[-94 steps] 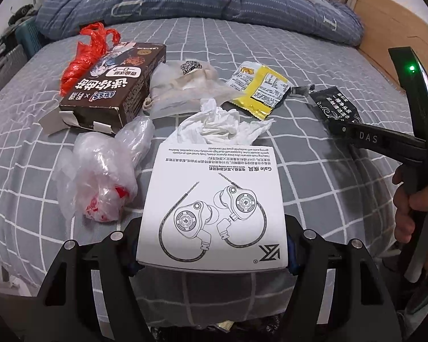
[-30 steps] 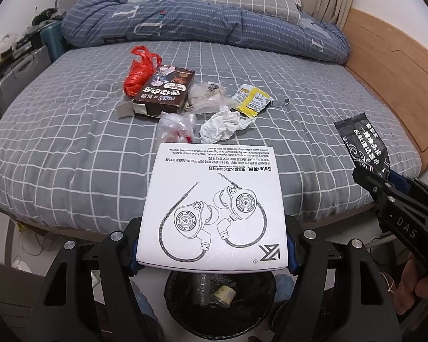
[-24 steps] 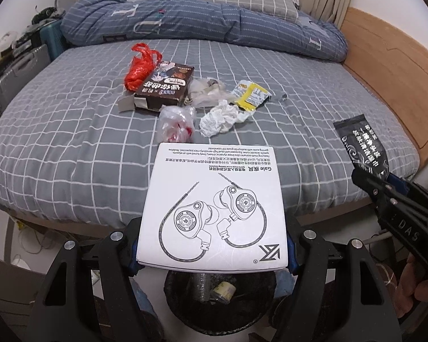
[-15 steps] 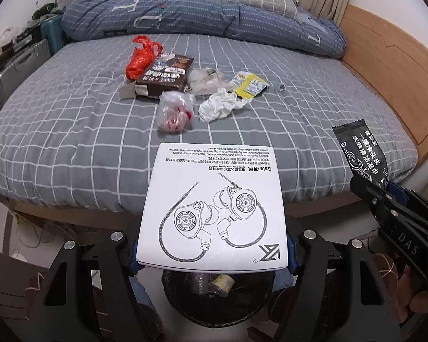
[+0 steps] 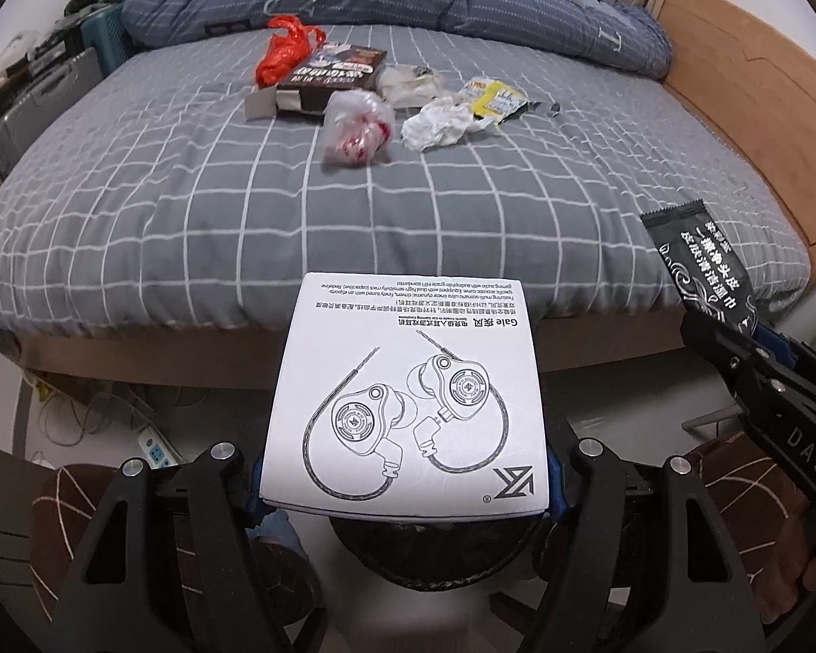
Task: Collect trash
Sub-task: 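Carry the white box and black wipe packet down over the trash bin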
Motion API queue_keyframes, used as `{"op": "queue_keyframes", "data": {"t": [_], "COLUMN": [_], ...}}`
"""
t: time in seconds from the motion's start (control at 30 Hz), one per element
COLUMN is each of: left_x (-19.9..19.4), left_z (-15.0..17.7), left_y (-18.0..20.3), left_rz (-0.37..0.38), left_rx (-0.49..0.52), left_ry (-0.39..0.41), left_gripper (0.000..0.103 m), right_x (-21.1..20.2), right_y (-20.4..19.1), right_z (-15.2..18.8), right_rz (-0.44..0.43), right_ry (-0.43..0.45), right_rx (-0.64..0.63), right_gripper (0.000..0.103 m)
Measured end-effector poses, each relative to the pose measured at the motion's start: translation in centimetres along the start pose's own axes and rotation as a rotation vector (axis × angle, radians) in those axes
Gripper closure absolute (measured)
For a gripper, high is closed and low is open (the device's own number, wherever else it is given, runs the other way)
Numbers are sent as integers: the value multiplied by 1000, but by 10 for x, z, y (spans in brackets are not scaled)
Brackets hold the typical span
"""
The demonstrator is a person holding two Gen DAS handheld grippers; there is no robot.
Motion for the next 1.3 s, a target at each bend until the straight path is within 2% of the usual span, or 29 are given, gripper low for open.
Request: {"op": "queue_keyframes", "data": {"t": [0.47, 0.77, 1.07, 1.3], "left_x": [32, 70, 104, 114], "left_z": [38, 56, 74, 79], "left_y": [-22, -34, -53, -73], "left_rz": [-11, -47, -63, -73], "left_rx": [-8, -11, -31, -73], "left_ry": [-57, -101, -173, -206], "left_gripper": [34, 34, 34, 34], "right_x": [36, 82, 123, 152], "right_y": [-10, -13, -25, -42], "right_z": [47, 85, 106, 122], "right_rz": [-35, -37, -47, -62], "right_ry": [-93, -218, -327, -410], "right_rx": [32, 27, 26, 10], "right_gripper": [61, 61, 61, 61]}}
Point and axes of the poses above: each gripper's, at about its wrist camera, not at the fingertips, and x roughly the way its jaws point, y to its right, z to its underside, the point moved 10 cm from there along x, roughly the way its jaws point, and after that the axes turned 9 degrees about -z, right-handed, at the moved point
